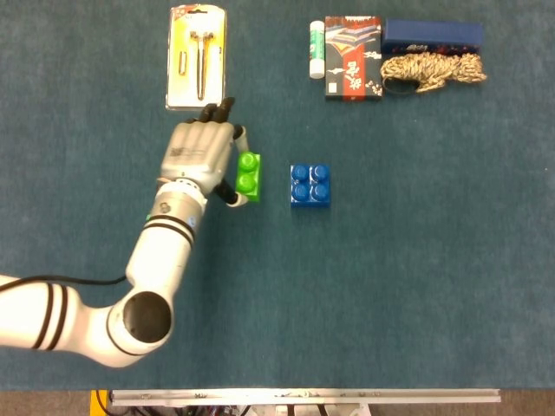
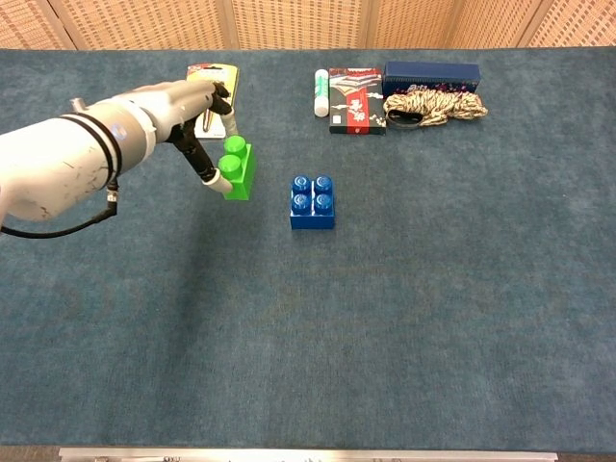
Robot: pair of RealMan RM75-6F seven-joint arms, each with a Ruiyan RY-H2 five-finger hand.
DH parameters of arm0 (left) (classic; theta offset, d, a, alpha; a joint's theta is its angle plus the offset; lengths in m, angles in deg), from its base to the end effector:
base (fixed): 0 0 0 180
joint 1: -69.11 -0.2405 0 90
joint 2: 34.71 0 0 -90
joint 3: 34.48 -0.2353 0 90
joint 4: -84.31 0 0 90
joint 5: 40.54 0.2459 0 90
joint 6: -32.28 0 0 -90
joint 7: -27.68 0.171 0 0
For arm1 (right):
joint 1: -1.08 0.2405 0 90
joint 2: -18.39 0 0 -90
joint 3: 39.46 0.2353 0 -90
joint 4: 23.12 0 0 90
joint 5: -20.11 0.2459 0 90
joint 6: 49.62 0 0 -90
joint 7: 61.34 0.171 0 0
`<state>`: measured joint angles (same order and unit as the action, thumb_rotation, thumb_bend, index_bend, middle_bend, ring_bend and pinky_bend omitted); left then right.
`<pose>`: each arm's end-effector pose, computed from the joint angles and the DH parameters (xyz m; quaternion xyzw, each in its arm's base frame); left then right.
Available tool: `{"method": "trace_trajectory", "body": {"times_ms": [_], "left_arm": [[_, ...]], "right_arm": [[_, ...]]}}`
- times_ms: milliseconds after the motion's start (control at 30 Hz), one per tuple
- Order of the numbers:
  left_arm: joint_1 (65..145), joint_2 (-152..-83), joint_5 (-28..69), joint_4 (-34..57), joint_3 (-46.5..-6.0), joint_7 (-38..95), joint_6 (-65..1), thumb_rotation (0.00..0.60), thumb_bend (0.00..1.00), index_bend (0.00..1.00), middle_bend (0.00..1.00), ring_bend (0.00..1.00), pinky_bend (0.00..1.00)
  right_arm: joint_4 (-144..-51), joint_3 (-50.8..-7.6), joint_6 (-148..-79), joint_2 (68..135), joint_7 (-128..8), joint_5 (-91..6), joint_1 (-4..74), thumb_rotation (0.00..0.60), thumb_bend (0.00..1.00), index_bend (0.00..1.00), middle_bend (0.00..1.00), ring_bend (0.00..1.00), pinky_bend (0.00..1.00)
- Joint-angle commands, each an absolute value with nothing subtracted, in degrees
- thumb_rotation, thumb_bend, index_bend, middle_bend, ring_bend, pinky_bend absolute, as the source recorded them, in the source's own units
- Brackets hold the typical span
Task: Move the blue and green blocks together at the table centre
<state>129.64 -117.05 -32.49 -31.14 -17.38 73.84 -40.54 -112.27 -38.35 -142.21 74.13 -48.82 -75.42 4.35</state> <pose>-0.0392 0.3153 -0.0384 -0.6943 -0.5186 -0.2451 0.4348 -0.3056 -0.1924 0.1714 0.6205 -0.3410 0.4415 0.5512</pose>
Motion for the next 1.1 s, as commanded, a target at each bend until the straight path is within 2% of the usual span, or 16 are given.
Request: {"method": "trace_trajectory", "body": {"times_ms": [33, 533, 1100], "left_arm": [[130.78, -119.28, -32.36, -29.84, -16.86, 73.78, -41.82, 0.600, 0.13, 0.49, 0.00, 0.00, 0.19], [132.18, -124.16, -34.49, -25.67, -13.82, 71.53, -42.31, 0.600, 0.13, 0.51, 0.01, 0.00, 0.19], [132.61, -130.45, -33.09, -21.69, -14.05, 71.60, -45.29, 0.600, 0.13, 0.53, 0.01, 0.00, 0.19]], "right_arm": [[-112.18, -38.26, -142.50, 73.97, -48.38, -75.29, 4.17, 0.600, 0.04, 0.28, 0.15, 0.00, 0.03], [-111.97, -37.92, -143.18, 73.33, -46.69, -74.77, 3.65, 0.600, 0.04, 0.28, 0.15, 0.00, 0.03], [-113.69, -37.12, -142.51, 70.69, -45.07, -70.46, 2.18, 0.600, 0.04, 0.28, 0.15, 0.00, 0.03]]}}
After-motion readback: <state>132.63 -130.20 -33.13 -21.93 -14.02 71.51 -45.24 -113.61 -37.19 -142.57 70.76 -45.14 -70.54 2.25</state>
